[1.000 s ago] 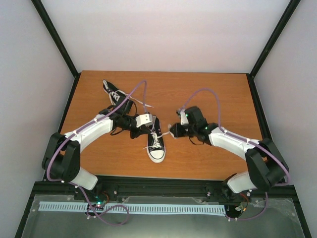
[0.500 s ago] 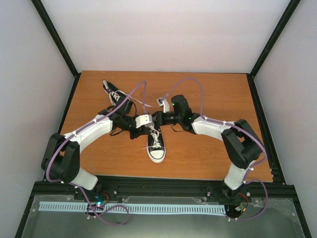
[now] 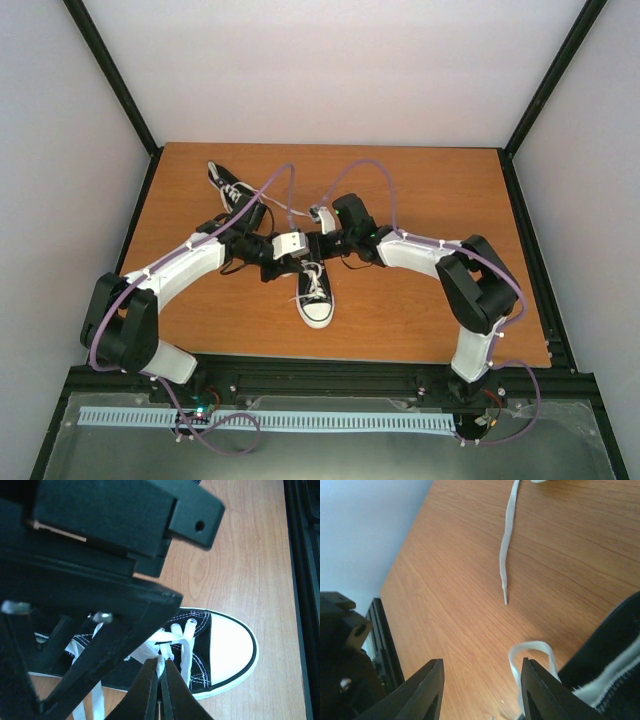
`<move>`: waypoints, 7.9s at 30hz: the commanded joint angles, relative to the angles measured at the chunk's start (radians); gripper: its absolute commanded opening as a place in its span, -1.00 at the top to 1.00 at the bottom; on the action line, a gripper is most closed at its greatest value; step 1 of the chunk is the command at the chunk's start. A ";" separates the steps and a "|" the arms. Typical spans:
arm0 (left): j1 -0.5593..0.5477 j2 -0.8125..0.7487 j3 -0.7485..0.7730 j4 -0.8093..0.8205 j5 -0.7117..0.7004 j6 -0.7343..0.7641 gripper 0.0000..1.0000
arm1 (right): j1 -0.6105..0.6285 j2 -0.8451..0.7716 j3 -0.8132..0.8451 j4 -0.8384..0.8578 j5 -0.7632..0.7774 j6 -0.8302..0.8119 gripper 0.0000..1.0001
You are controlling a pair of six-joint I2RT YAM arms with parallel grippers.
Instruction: Tie the shoes
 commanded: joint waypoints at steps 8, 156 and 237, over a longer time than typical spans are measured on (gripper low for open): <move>-0.008 -0.003 0.012 0.005 0.012 0.005 0.98 | -0.025 -0.230 -0.059 -0.202 0.092 -0.314 0.16; 0.005 -0.003 0.188 -0.314 0.148 0.294 0.99 | 0.026 -0.147 -0.286 0.156 0.086 -0.370 0.94; 0.094 0.082 -0.009 0.099 0.053 -0.009 -0.09 | 0.053 -0.120 -0.265 0.254 0.156 -0.236 0.91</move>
